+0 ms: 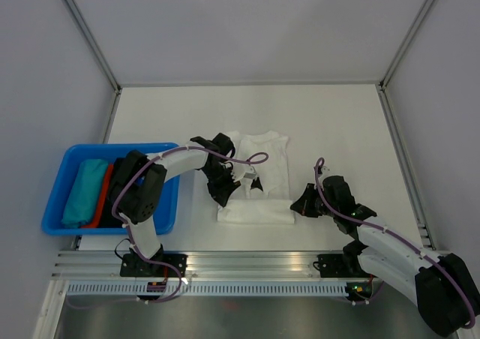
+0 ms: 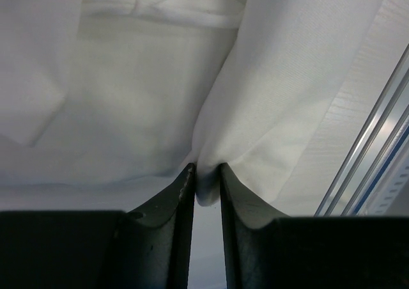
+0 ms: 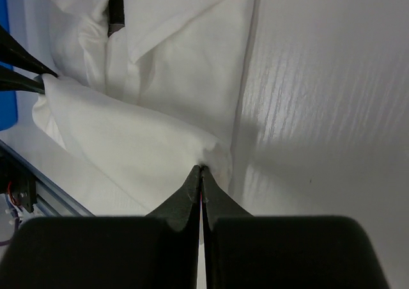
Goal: Roll the t-shirts
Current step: Roll the tshirt
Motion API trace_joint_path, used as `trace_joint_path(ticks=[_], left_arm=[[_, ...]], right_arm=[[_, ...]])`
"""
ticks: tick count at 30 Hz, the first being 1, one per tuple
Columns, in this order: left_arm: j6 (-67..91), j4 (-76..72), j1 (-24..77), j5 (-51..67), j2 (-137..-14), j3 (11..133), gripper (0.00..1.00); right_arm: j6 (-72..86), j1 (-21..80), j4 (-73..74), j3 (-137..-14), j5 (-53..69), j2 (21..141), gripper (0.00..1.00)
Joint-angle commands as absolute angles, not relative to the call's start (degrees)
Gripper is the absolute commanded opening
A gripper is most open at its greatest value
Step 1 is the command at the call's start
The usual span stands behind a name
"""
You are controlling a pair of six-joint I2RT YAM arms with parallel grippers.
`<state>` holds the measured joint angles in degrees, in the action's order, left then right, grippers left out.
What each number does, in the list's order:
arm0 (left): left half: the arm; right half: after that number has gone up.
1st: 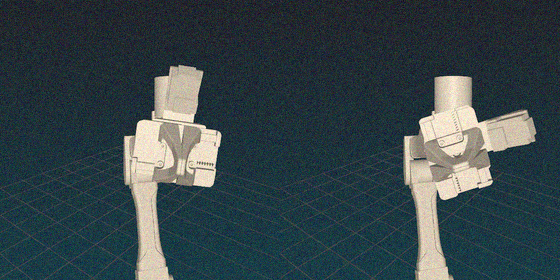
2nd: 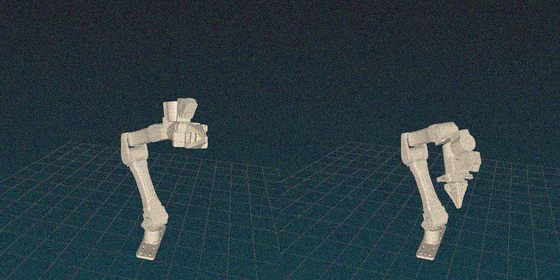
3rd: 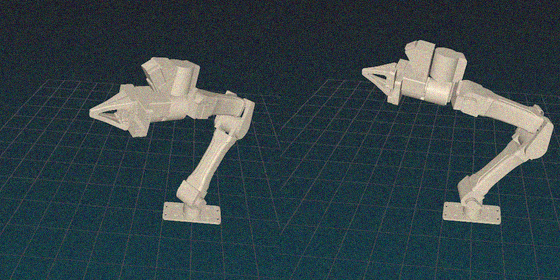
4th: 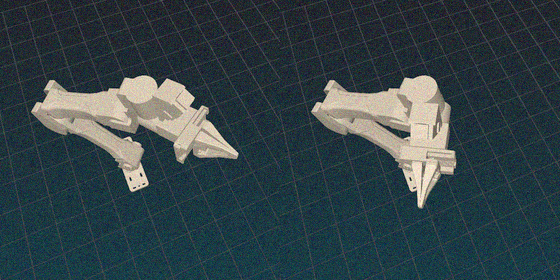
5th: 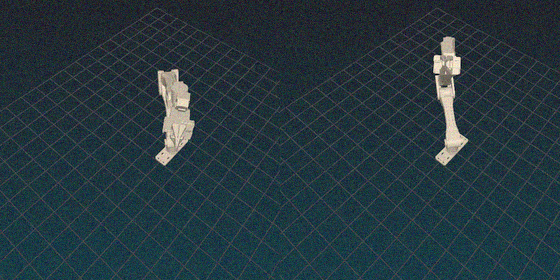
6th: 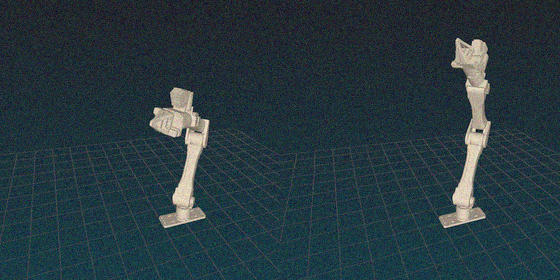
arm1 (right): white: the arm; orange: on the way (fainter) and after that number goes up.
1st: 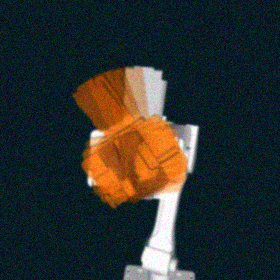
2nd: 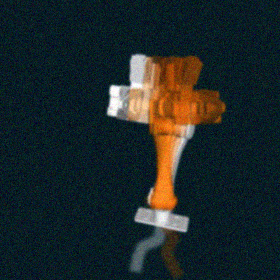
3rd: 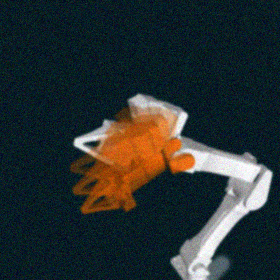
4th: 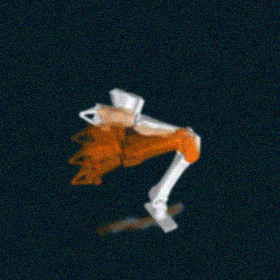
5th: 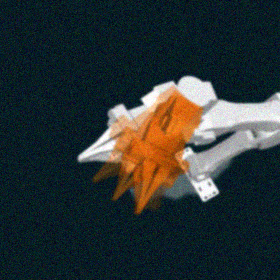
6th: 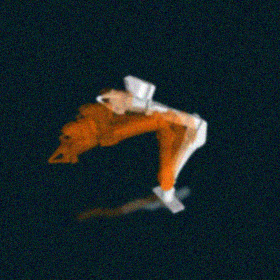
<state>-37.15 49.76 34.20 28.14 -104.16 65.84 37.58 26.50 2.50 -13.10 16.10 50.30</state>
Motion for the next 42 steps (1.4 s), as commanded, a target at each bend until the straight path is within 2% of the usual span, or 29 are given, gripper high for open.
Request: trace_joint_path(ticks=[1, 8, 16, 24, 29, 33, 42], left_arm=[[-38.06, 45.88, 33.84, 24.17, -102.04, 64.43, 0.27], [-36.56, 44.65, 33.84, 23.73, -102.30, 64.43, 0.16], [-35.78, 44.21, 33.84, 23.56, -103.45, 64.77, 0.16], [-34.89, 44.21, 33.84, 23.12, -103.80, 66.27, 0.17], [-34.37, 44.03, 33.84, 22.41, -103.89, 66.45, 0.18], [-33.93, 43.86, 33.92, 20.48, -102.49, 67.06, 0.21], [-35.06, 41.23, 33.22, 15.74, -96.42, 64.43, 0.27]], right_arm=[[37.52, 26.46, 4.22, -14.33, 12.91, 50.88, 0.02], [37.61, 26.46, 6.95, -16.79, 11.60, 51.24, 0.02], [34.99, 26.46, 16.14, -25.65, 10.47, 51.77, 0.02], [29.35, 29.96, 15.13, -30.59, 13.36, 55.45, 0.00], [34.27, 35.68, 3.53, -25.68, 17.31, 62.12, 0.00], [34.89, 35.68, 2.55, -23.56, 14.42, 69.33, 0.00], [38.06, 35.07, -2.11, -21.01, 12.04, 72.68, 0.00]])
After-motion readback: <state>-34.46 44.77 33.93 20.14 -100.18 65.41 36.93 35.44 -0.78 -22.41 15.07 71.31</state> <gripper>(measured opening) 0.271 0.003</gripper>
